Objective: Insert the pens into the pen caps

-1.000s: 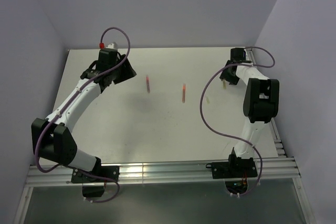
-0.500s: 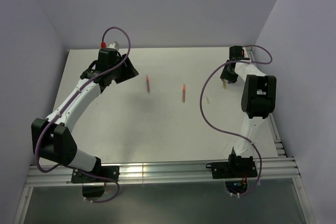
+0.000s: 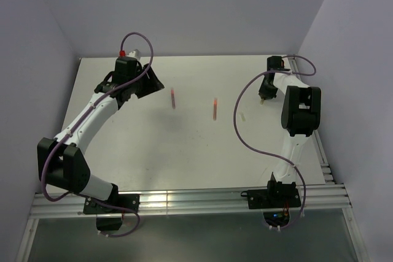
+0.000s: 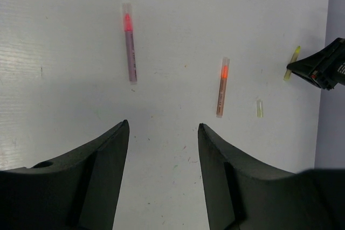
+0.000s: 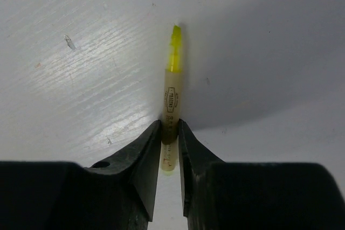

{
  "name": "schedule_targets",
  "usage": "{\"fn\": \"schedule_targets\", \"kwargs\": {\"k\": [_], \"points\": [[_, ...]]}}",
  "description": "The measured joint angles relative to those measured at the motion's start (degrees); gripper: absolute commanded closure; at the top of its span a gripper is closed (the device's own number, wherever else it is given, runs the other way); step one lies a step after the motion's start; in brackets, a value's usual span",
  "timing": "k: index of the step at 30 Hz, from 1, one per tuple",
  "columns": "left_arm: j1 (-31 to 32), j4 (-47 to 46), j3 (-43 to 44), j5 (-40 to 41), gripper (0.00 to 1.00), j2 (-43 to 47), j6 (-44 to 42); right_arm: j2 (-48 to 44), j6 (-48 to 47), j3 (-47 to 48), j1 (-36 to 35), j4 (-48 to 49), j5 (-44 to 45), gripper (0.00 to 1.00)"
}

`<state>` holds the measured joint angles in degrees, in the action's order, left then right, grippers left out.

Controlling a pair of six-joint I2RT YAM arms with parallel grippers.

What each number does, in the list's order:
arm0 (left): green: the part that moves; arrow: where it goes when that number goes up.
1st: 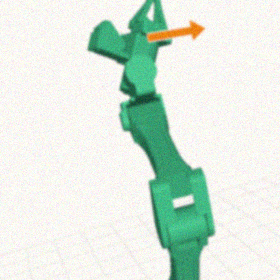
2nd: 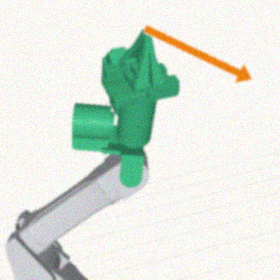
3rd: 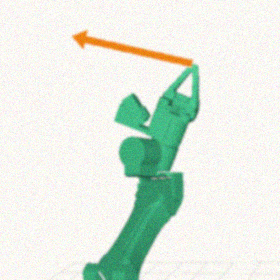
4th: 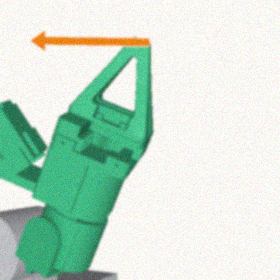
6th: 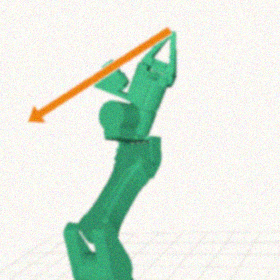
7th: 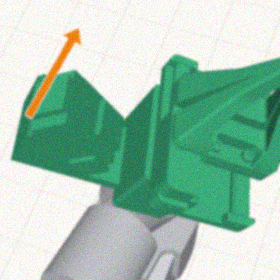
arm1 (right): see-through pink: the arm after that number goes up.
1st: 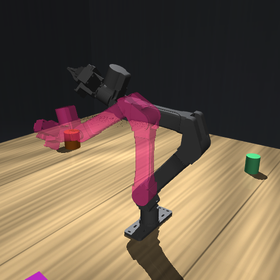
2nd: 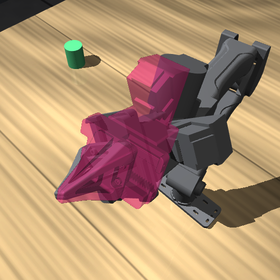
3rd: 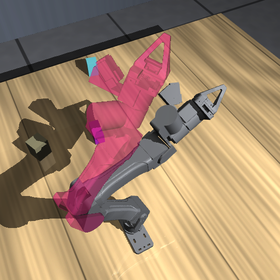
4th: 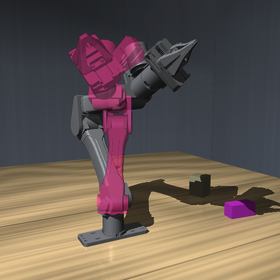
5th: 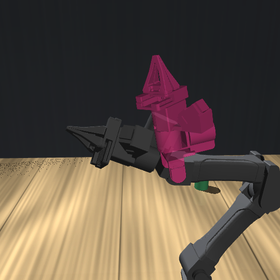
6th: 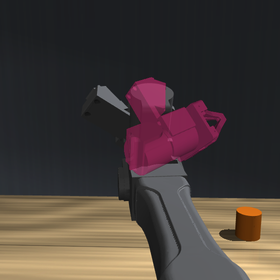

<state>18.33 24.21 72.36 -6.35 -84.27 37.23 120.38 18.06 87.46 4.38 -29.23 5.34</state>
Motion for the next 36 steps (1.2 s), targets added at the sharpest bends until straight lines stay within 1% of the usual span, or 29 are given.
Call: {"fn": "schedule_targets", "kwargs": {"k": [3,4,7,13,16,18,20,23,28,33,36], "points": [[-0.35,-0.24,-0.02,-1.4,0.41,-0.28,0.33,0.0,-0.02,0.0,0.0,0.0,-0.02,0.78],[-0.52,-0.52,-0.04,-1.86,0.42,-0.39,0.5,0.0,0.0,0.0,0.0,0.0,-0.04,0.86],[-0.96,-1.49,-0.44,-3.3,0.43,-0.48,1.31,0.0,-0.09,0.0,0.0,0.0,-0.07,1.0],[-1.66,-3.43,-1.68,-7.76,0.42,-0.72,2.67,-1.09,0.09,-1.03,-0.52,0.04,-0.7,1.0],[-2.14,-5.38,-2.54,-10.99,0.42,-0.72,3.61,-5.29,0.31,-4.85,-1.75,0.42,-3.98,1.0],[-2.49,-6.62,-3.17,-12.98,0.41,-0.72,4.26,-10.36,0.52,-8.35,-3.48,1.11,-6.73,1.0],[-2.82,-7.89,-3.78,-14.78,0.4,-0.7,4.68,-15.8,0.85,-11.13,-6.05,1.95,-9.49,1.0],[-3.17,-10.03,-4.66,-16.94,0.39,-0.57,5.55,-23.76,2.16,-14.56,-11.19,5.73,-14.25,1.0],[-3.21,-12.17,-6.47,-18.75,0.38,1.73,6.03,-34.32,7.19,-20.79,-20.37,15.98,-25.7,1.0],[-3.21,-15.5,-7.82,-20.2,0.38,5.03,7.08,-36.68,12.83,-24.5,-27.61,26.03,-32.65,1.0],[-3.19,-17.88,-8.57,-21.33,0.37,6.25,7.89,-36.68,15.69,-25.86,-31.63,29.94,-35.52,1.0]]}}
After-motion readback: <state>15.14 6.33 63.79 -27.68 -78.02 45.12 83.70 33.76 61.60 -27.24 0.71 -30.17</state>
